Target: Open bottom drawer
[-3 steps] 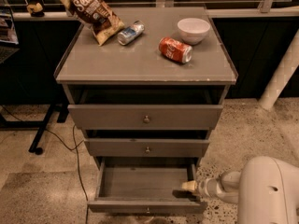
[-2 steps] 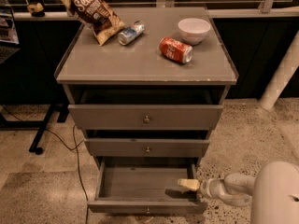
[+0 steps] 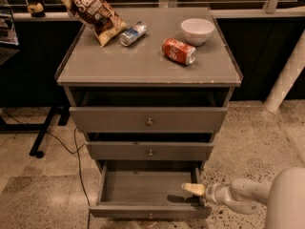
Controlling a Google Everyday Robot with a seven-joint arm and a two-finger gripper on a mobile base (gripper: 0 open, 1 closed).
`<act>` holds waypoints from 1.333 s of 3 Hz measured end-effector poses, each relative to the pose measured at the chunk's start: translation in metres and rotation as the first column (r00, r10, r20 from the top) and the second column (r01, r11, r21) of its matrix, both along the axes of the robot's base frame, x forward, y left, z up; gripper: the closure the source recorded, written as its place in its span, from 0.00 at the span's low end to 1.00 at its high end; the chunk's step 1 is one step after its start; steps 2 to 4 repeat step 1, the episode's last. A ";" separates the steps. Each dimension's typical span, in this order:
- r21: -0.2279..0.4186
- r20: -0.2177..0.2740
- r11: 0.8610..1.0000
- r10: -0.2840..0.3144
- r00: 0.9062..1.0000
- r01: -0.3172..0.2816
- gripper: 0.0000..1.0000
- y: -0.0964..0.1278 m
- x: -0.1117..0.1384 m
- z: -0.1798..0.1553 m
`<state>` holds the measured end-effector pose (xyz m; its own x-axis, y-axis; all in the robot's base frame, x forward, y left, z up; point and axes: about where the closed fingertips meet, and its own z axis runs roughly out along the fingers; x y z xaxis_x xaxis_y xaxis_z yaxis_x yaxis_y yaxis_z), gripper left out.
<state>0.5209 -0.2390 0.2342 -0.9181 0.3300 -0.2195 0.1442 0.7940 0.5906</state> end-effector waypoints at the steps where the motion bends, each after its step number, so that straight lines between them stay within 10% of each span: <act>1: 0.000 0.001 1.000 0.000 1.000 0.000 0.00 0.001 0.000 0.001; 4: 0.000 0.001 1.000 0.000 1.000 0.000 0.00 0.001 0.000 0.001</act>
Offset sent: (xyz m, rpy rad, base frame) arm 0.0000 0.0000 0.0000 0.0000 0.0000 0.0000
